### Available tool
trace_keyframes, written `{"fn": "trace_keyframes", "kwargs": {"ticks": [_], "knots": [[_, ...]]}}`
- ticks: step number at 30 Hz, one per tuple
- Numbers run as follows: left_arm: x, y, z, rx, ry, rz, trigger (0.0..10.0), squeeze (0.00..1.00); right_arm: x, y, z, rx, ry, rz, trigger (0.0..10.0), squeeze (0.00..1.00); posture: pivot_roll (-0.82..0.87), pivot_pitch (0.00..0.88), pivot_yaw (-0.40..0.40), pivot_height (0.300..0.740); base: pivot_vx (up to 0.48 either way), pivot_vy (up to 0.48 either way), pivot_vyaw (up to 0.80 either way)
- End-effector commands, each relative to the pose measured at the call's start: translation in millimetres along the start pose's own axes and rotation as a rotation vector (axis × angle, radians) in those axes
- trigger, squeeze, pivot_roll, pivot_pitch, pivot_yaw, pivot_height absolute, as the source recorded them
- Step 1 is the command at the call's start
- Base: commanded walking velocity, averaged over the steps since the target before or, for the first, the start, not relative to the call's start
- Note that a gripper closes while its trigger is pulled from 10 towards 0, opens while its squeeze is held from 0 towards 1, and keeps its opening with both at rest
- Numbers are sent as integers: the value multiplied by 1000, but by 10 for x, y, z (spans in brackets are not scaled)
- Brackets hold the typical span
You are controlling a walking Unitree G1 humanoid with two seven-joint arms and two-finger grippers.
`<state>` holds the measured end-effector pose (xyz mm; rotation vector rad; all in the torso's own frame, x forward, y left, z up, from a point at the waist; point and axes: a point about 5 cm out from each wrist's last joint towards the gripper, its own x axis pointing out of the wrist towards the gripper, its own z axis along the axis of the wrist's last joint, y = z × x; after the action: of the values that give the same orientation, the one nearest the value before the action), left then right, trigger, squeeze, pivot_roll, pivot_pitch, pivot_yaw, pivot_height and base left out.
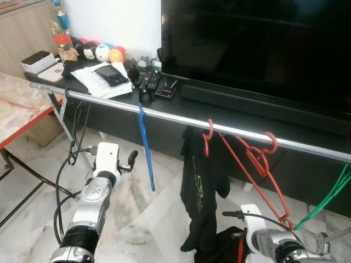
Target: Hang hanger
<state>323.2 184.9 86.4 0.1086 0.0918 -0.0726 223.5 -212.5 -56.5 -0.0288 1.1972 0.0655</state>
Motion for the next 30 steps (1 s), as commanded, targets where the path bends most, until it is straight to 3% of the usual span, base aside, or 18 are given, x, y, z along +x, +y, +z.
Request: {"fn": "trace_keyframes", "kwargs": {"ticks": [1,11,23,30], "knots": [[-20,4,9,2,-3,-1,10000,0,16,-2,-74,14,-5,3,10000,0,-95,0,-3,740,0,0,0],[-57,-39,39,-21,-21,-7,10000,0,38,-57,-318,20,21,-10,10000,0,-79,0,-17,740,0,0,0],[-64,-86,81,-43,-40,-14,10000,0,32,-68,-272,0,7,-13,10000,0,-80,0,-17,740,0,0,0],[-41,-107,94,-42,-38,-36,10000,0,29,-60,-232,-18,-1,-8,10000,0,-77,0,-13,740,252,0,0]]}}
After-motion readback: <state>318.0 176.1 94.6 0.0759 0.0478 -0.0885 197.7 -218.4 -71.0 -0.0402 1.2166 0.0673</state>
